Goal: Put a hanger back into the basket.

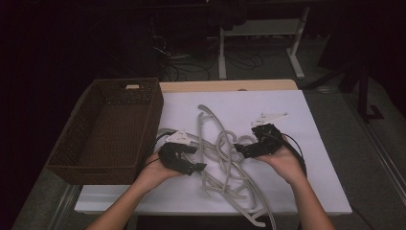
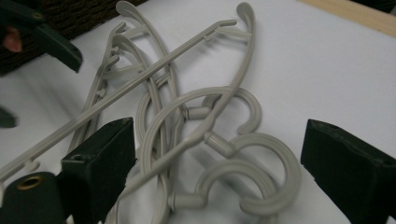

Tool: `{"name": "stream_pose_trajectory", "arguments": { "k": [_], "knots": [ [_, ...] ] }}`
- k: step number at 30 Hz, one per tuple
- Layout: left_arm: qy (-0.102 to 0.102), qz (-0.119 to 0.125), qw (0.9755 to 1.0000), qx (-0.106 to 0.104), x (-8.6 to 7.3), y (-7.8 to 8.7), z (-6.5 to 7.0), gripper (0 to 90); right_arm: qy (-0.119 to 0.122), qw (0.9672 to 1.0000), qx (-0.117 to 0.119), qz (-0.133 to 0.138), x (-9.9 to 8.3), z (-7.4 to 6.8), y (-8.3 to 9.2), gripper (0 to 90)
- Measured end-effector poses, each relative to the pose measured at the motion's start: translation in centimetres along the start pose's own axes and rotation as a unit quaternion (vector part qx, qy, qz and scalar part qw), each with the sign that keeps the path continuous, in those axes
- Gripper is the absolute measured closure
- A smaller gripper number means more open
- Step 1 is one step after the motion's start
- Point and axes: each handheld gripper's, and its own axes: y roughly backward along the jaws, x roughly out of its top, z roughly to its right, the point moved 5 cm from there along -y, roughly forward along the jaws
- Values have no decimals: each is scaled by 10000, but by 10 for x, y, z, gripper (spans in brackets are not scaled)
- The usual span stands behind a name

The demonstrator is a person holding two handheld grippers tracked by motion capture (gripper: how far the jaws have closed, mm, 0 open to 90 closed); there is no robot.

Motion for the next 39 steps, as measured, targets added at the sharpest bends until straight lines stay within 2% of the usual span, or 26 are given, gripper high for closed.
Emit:
{"name": "stream_pose_trajectory", "arguments": {
  "k": [3, 4, 6, 8, 16, 21, 27, 32, 35, 39],
  "knots": [
    [60, 101, 9999, -12, -6, 5, 0, 168, -91, 9999, 58, -100, 7, -1, -18, 140],
    [60, 101, 9999, -12, -6, 5, 0, 152, -91, 9999, 58, -100, 7, -1, -18, 140],
    [89, 167, 9998, -30, -12, 7, 1, 142, -212, 9994, 48, -257, 13, -2, -38, 171],
    [99, 199, 9997, -67, -13, 8, 3, 139, -297, 9989, 57, -351, 15, -2, -51, 184],
    [104, 184, 9997, -97, -15, 6, 2, 139, -436, 9974, -7, -572, 14, -9, -80, 185],
    [97, 169, 9998, -78, -15, 5, 2, 140, -611, 9953, -276, -694, 23, 3, -97, 290],
    [117, 177, 9998, -67, -16, 5, 0, 139, -718, 9935, -368, -805, 36, 16, -123, 440],
    [119, 181, 9997, -64, -16, 6, -1, 139, -738, 9911, -445, -1013, 38, 20, -139, 562],
    [115, 186, 9997, -63, -16, 6, -1, 139, -738, 9892, -553, -1140, 37, 24, -143, 638],
    [119, 178, 9998, -62, -16, 5, -1, 139, -652, 9887, -642, -1192, 34, 27, -147, 731]
  ]
}}
